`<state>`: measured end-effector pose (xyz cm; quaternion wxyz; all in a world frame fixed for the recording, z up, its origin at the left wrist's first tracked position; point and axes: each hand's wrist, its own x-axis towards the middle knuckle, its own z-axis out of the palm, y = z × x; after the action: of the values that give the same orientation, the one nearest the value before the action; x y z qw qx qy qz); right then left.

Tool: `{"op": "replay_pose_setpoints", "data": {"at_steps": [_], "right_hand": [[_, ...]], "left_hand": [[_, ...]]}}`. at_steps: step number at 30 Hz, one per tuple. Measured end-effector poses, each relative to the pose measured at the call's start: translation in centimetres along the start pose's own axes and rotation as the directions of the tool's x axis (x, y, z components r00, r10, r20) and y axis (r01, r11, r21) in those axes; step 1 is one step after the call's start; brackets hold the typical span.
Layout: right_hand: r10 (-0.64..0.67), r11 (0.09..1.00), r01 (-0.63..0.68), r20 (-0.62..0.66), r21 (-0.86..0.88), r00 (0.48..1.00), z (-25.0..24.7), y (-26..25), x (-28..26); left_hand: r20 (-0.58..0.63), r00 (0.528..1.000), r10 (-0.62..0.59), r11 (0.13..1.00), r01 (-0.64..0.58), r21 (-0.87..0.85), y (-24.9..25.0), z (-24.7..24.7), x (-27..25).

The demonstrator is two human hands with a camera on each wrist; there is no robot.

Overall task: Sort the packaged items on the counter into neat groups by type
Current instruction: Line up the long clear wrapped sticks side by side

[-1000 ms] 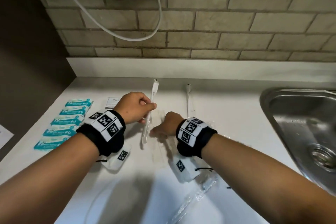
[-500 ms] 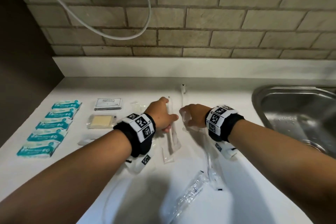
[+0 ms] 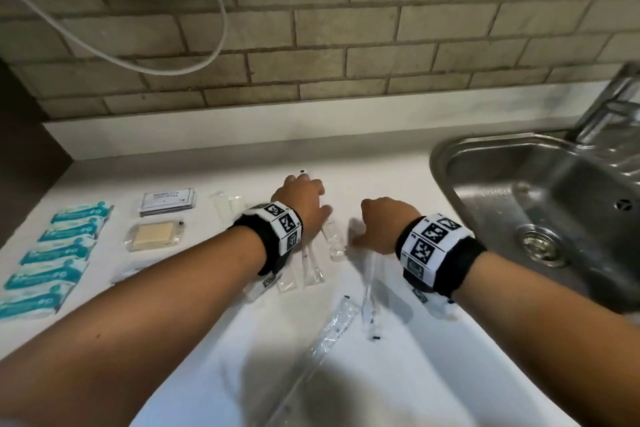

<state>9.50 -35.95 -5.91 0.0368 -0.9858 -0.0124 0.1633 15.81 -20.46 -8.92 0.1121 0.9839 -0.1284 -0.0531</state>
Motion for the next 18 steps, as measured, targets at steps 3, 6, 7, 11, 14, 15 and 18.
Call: {"op": "replay_pose_setpoints", "data": {"at_steps": [3, 6, 7, 11, 14, 15, 18], "right_hand": [[0.043, 0.996, -0.055, 0.154, 0.075, 0.987, 0.5, 0.3, -1.4], [0.062, 0.968, -0.107, 0.194, 0.229, 0.979, 0.5, 1.1, -1.9], [0.086, 0.955, -0.132, 0.178, 0.264, 0.980, 0.4, 1.5, -1.8], [0.213, 0.902, -0.197, 0.000, 0.384, 0.977, -1.3, 3.6, -0.8], [0.262, 0.874, -0.171, -0.144, 0.454, 0.954, -2.8, 5.0, 0.2], [0.268, 0.874, -0.160, -0.180, 0.458, 0.946, -3.2, 5.4, 0.5], [0.290, 0.870, -0.156, -0.229, 0.468, 0.929, -3.7, 5.9, 1.1]], "left_hand": [[0.125, 0.973, 0.192, 0.978, -0.201, 0.060, 2.1, 0.4, -0.4], [0.212, 0.934, 0.286, 0.947, -0.310, 0.089, 3.2, 1.8, -1.3], [0.220, 0.923, 0.316, 0.933, -0.344, 0.107, 3.4, 2.2, -1.5], [0.224, 0.919, 0.325, 0.933, -0.351, 0.082, 4.5, 2.9, -1.8], [0.198, 0.957, 0.213, 0.977, -0.212, -0.031, 5.4, 2.5, -2.0], [0.173, 0.968, 0.182, 0.983, -0.176, -0.050, 5.7, 2.0, -1.9], [0.098, 0.991, 0.095, 0.994, -0.089, -0.063, 5.9, 0.7, -1.3]]}}
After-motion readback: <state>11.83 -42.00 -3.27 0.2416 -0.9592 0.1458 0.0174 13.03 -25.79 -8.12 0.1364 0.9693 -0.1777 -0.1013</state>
